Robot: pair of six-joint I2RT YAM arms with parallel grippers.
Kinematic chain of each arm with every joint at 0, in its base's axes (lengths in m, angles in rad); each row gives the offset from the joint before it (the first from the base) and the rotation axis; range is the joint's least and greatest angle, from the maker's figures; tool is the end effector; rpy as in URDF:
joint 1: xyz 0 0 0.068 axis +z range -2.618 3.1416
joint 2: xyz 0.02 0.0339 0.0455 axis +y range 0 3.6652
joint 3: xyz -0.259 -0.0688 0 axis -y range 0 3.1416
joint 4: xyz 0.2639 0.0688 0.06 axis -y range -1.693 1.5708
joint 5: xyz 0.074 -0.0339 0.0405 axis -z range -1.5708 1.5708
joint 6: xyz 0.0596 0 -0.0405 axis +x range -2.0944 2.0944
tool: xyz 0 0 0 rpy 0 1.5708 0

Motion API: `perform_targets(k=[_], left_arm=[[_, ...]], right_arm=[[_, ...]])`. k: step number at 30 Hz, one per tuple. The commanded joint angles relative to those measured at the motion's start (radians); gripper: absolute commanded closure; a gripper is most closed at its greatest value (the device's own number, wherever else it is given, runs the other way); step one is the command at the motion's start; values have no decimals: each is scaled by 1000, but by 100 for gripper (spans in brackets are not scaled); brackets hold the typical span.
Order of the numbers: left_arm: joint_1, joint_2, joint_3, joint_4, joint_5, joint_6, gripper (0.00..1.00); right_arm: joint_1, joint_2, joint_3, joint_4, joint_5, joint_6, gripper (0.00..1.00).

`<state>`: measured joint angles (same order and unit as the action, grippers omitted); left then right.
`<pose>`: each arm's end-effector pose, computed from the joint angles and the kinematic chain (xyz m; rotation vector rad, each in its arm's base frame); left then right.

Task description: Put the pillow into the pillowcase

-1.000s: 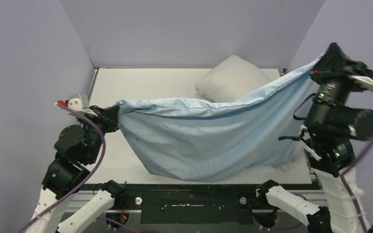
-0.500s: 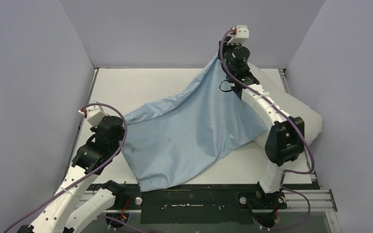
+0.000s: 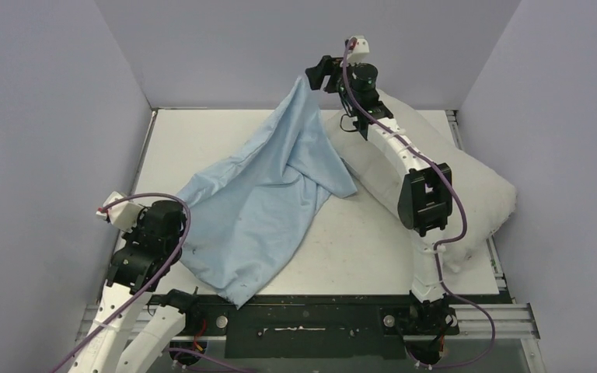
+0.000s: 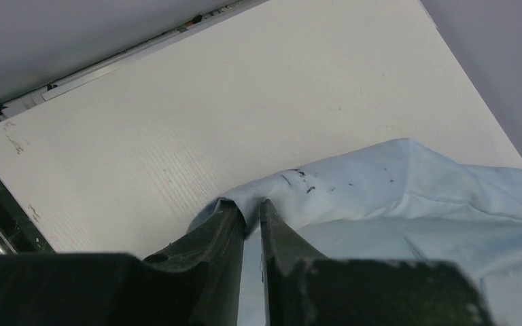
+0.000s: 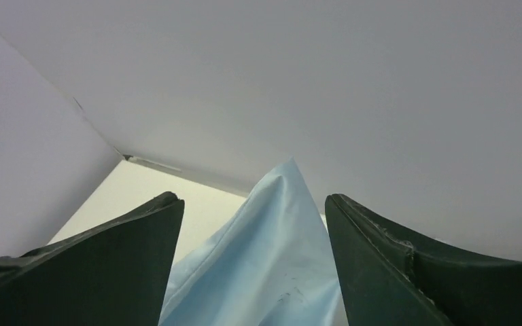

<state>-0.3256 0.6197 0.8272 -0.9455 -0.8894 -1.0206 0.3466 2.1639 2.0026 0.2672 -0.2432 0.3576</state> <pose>0.1451 -0.0001 0.3020 -1.0614 1.7111 0.1909 0.5275 0.2058 0.3590 -0.1955 1.5002 0.7468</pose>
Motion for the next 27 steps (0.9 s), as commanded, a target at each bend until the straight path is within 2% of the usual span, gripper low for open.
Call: perform_targets(k=[1, 3, 10, 14, 18, 20, 22, 27], left_arm=[[6, 10, 14, -52, -56, -124, 78], [7, 7, 9, 0, -51, -67, 68], [7, 28, -6, 227, 95, 168, 52], [8, 52, -15, 404, 302, 384, 46], [9, 111, -5, 499, 528, 497, 41], [10, 149, 7, 535, 651, 564, 36], [9, 189, 21, 550, 744, 622, 26], [10, 236, 29, 564, 854, 703, 15]], right_arm=[[-20, -17, 31, -148, -59, 25, 18], [-25, -67, -13, -213, -52, 25, 14], [-30, -282, -236, -387, -45, 18, 10], [-36, -460, -474, -395, -32, 17, 10], [-33, -609, -649, -419, 20, -35, 10], [-32, -660, -693, -472, 77, -79, 9], [-33, -703, -721, -526, 141, -121, 8], [-33, -773, -757, -590, 278, -207, 2]])
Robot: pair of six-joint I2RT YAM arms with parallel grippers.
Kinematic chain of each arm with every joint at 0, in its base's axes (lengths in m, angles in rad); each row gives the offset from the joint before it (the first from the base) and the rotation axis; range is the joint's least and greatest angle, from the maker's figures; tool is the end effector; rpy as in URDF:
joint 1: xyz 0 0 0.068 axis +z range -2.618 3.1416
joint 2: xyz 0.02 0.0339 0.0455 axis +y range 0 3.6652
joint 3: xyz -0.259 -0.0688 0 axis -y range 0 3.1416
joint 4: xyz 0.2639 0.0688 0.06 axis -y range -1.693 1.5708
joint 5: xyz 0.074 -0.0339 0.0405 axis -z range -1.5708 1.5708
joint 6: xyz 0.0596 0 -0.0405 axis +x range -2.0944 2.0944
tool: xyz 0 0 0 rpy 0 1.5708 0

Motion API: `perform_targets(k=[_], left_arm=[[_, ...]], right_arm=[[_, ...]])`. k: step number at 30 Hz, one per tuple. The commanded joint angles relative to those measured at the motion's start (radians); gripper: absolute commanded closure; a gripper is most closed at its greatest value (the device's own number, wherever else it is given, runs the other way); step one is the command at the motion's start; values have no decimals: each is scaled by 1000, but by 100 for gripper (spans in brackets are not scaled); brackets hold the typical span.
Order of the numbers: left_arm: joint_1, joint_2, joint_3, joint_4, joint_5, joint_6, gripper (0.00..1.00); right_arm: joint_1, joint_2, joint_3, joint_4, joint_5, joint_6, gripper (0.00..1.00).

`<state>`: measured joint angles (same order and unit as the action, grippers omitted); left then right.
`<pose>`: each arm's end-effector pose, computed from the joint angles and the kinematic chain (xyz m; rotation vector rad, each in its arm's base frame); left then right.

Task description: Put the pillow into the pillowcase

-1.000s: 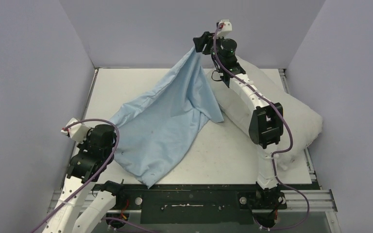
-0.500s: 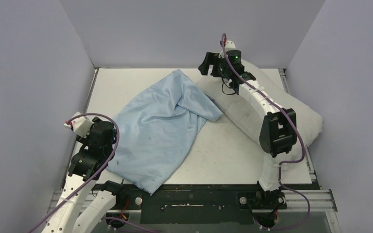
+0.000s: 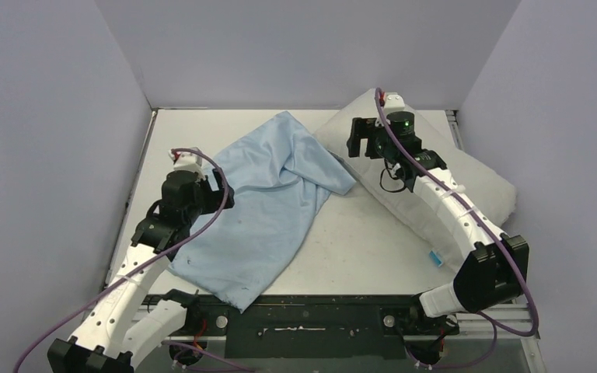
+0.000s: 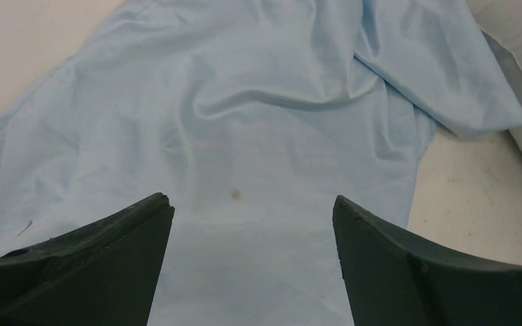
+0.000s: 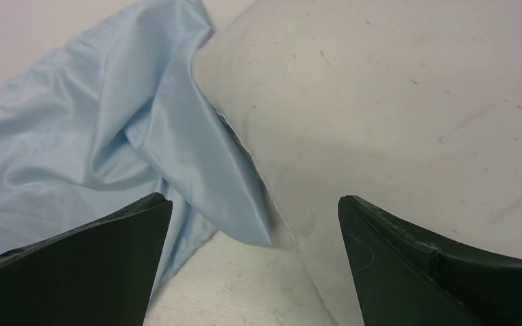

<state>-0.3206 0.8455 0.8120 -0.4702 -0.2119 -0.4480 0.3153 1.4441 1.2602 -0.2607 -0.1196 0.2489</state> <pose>0.2220 -0.0605 0.2946 -0.2613 2.0554 -0.2541 0.3571 0.1240 0.3239 -0.1450 2.0397 0.4766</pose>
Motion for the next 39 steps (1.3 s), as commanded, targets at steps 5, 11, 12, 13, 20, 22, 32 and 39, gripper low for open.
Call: perform_targets(k=[5, 11, 12, 13, 20, 22, 32, 39], left_arm=[[3, -19, -2, 126, 241, 143, 3], [3, -75, -102, 170, 239, 105, 3], [3, -77, -112, 177, 242, 101, 3], [3, -76, -118, 180, 242, 99, 3], [6, -87, -93, 127, 148, 88, 3], [6, -104, -103, 135, 155, 88, 3], [-29, -132, -101, 119, 138, 99, 3], [-29, -149, -104, 122, 129, 110, 4]], right_arm=[[-3, -54, 7, -64, 247, -199, 0], [-3, 44, 81, -154, 338, -272, 0], [-3, 57, 89, -167, 358, -276, 0], [-3, 67, 97, -179, 367, -284, 0], [-1, 155, 243, -306, 365, -384, 0], [-2, 189, 282, -324, 379, -405, 0], [-4, 423, 425, -357, 386, -456, 1], [-6, 538, 435, -404, 397, -419, 57]])
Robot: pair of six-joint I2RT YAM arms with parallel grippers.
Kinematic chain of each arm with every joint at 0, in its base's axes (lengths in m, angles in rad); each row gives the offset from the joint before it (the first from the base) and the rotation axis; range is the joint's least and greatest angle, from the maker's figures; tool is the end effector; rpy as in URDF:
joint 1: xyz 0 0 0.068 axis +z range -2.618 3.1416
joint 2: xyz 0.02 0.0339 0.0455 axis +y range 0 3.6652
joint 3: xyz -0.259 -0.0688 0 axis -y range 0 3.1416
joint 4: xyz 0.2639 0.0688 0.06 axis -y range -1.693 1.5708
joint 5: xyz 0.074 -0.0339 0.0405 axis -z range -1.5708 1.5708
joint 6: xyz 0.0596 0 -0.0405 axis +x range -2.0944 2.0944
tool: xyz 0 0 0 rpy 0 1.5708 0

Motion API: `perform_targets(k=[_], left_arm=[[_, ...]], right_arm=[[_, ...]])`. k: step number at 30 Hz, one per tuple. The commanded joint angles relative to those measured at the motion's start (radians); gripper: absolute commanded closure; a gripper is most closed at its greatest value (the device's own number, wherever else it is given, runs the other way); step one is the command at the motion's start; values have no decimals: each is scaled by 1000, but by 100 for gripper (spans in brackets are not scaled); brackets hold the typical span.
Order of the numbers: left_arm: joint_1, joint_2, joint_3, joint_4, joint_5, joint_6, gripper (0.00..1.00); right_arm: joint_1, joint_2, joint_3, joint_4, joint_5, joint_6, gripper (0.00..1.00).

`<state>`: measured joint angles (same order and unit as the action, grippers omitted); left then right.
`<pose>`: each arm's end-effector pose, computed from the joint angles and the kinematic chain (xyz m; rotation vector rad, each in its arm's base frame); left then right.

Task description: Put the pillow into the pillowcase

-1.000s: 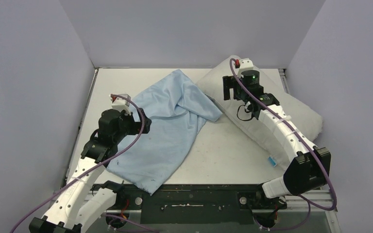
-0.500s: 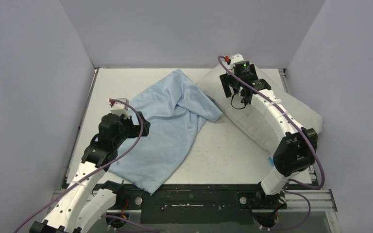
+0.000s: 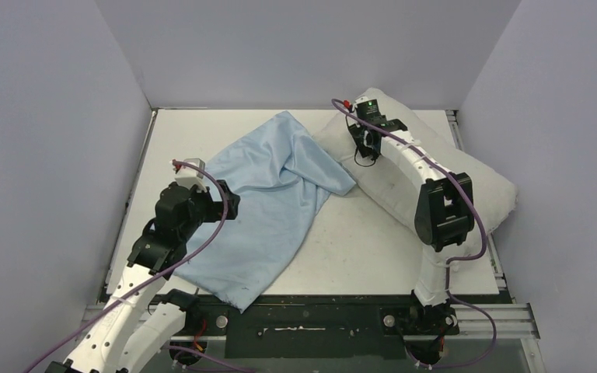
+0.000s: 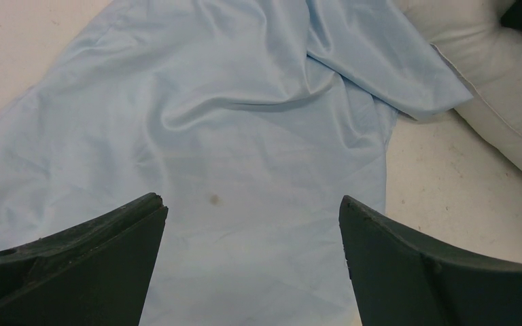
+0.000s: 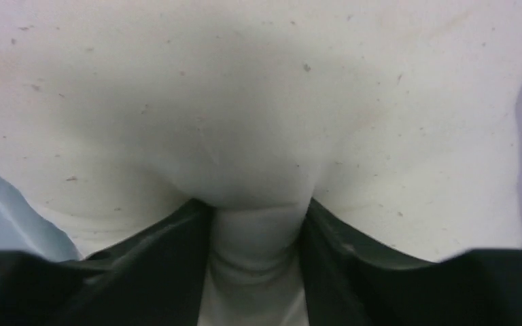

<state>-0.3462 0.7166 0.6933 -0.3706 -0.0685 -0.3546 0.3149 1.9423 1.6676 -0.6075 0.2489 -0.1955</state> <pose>0.2019 -0.0685 0.2862 -0.0537 1.9837 -0.3906 0.4496 0.1310 0.2393 -0.5079 2.3784 -0.2514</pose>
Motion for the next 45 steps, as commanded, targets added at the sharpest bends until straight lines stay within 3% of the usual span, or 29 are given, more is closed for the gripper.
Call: perform_targets(k=[1, 4, 13, 23, 27, 35, 39, 45], left_arm=[[-4, -23, 14, 21, -15, 16, 4], [-5, -24, 11, 22, -13, 19, 4], [-4, -10, 19, -3, -78, 9, 3], [-4, 85, 38, -19, -54, -36, 3], [-5, 176, 83, -4, 76, -85, 3], [-49, 416, 206, 13, 193, -94, 13], [-139, 525, 242, 44, 135, -96, 18], [-249, 624, 202, 187, 76, -146, 27]], right_arm=[[-6, 38, 25, -51, 42, 32, 68], [-5, 2, 4, -10, 83, 40, 100], [-5, -268, -114, 100, 240, 113, 100], [-6, -606, -260, 152, 111, 229, 100], [-6, -714, -314, 152, 56, 266, 100], [-13, -900, -380, 136, -71, 339, 100], [-15, -959, -409, 149, -138, 373, 100], [-17, -997, -424, 146, -98, 384, 100]])
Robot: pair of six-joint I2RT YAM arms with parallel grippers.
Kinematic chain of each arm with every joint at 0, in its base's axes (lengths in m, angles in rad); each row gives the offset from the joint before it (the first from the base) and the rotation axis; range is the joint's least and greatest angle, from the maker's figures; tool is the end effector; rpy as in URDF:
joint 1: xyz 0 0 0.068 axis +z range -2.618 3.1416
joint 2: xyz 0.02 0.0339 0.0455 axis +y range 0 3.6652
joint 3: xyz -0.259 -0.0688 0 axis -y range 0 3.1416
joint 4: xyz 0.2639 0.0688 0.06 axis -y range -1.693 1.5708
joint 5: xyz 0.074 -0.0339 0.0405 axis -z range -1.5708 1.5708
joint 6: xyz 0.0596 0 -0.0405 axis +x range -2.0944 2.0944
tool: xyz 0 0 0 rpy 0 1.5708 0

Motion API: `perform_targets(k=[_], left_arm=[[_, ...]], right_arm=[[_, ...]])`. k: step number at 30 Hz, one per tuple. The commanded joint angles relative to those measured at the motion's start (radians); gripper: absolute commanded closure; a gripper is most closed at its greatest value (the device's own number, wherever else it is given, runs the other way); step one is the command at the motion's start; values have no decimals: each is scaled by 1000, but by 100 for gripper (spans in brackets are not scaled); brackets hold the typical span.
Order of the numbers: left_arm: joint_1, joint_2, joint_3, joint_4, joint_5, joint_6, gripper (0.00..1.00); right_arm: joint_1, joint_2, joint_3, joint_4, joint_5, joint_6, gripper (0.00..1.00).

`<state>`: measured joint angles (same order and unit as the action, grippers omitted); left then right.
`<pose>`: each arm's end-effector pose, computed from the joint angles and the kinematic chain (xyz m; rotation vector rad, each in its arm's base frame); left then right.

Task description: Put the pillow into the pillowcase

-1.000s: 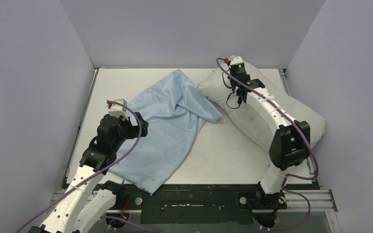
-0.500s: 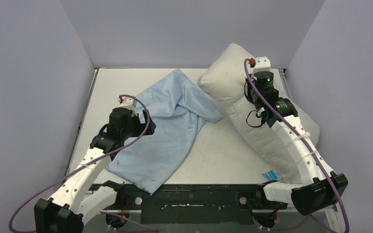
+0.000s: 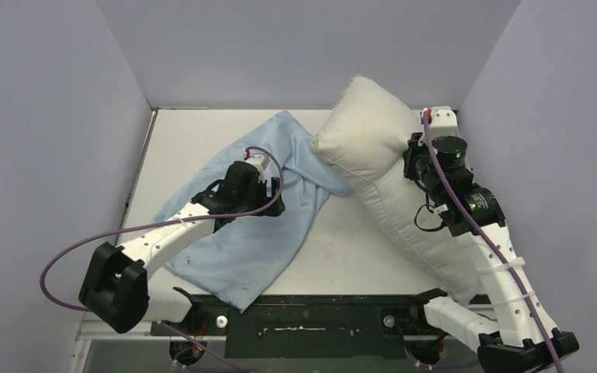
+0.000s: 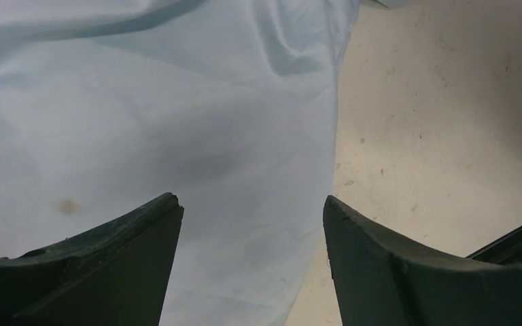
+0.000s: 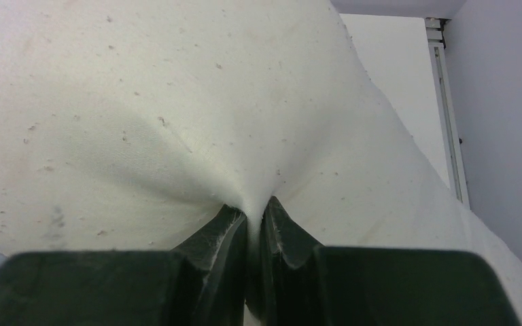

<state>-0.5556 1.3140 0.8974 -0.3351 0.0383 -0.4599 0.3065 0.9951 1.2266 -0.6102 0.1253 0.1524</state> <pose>0.2684 -0.1693 0.2209 0.1340 2.3842 -0.5440 0.2366 0.0671 0.4005 -0.0673 1.9496 0.1816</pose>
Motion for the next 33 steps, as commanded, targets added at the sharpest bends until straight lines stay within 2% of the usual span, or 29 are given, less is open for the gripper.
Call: perform_targets(k=[1, 8, 22, 27, 28, 30, 31, 33], left_arm=[[-49, 35, -17, 181, -30, -52, 29], [-131, 124, -86, 367, -51, -87, 32], [-250, 363, -47, 464, -125, -107, 36], [-261, 469, 44, 425, -114, -95, 60], [-261, 486, 55, 430, -111, -97, 68], [-257, 512, 77, 448, -106, -108, 90], [-253, 524, 89, 456, -107, -116, 97], [-238, 549, 122, 477, -101, -131, 100]], right_arm=[[-8, -52, 20, 147, 29, 38, 100], [-8, -105, 20, 136, 84, 49, 100], [-9, -167, -9, 149, 148, 38, 100], [-8, -180, -15, 151, 161, 45, 100], [-8, -185, -12, 150, 157, 49, 100], [-9, -200, -11, 154, 148, 55, 100], [-8, -207, -10, 157, 143, 58, 100], [-9, -219, -9, 154, 136, 63, 100]])
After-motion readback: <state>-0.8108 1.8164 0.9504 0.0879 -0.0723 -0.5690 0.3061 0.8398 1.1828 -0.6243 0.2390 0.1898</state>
